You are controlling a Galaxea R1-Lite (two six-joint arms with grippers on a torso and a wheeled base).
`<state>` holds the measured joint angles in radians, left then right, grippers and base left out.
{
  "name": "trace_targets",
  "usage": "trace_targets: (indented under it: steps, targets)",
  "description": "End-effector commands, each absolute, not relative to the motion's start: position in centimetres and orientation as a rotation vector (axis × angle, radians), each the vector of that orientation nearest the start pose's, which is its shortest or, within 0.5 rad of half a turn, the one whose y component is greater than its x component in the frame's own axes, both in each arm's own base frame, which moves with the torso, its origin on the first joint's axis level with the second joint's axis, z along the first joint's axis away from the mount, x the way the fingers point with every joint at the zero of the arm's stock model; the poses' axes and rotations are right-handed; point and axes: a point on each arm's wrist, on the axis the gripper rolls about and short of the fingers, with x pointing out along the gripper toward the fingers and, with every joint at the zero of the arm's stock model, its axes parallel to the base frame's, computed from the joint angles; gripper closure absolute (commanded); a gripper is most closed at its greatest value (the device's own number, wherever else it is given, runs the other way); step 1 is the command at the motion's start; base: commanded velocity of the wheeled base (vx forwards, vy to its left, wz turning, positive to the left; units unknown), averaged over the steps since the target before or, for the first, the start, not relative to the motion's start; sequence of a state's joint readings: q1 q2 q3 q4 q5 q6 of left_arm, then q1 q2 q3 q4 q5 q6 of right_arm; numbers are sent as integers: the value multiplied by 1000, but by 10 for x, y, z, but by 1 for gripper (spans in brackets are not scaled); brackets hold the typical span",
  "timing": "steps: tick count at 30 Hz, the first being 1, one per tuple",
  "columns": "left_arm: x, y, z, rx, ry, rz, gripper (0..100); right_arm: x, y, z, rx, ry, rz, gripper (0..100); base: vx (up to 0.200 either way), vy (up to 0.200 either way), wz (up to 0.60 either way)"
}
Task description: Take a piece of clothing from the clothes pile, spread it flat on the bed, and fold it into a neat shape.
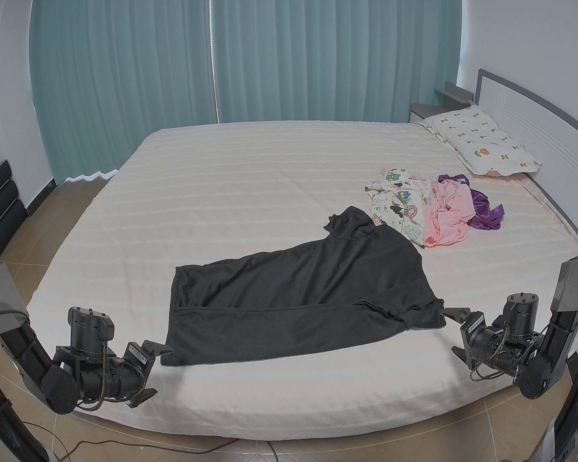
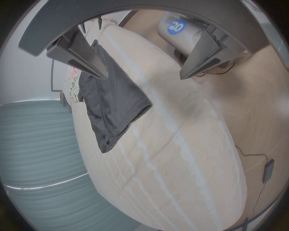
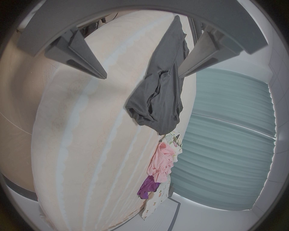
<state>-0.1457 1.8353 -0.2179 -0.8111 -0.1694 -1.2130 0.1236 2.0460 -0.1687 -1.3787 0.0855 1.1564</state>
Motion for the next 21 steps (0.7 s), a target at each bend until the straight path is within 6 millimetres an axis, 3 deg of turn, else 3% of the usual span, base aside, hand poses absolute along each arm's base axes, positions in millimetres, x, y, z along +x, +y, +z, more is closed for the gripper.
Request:
trace_targets:
  steps: [1, 12, 21]
  targets:
    - [222, -55, 17, -1110, 888, 251, 0, 244, 45, 27, 1094, 563, -104, 0, 0, 0, 0]
    - [243, -62, 5, -1098, 771, 262, 0, 248, 46, 23, 1097, 567, -108, 0, 0, 0, 0]
    - [259, -61, 11, -1152, 683, 253, 0, 248, 47, 22, 1096, 573, -108, 0, 0, 0, 0]
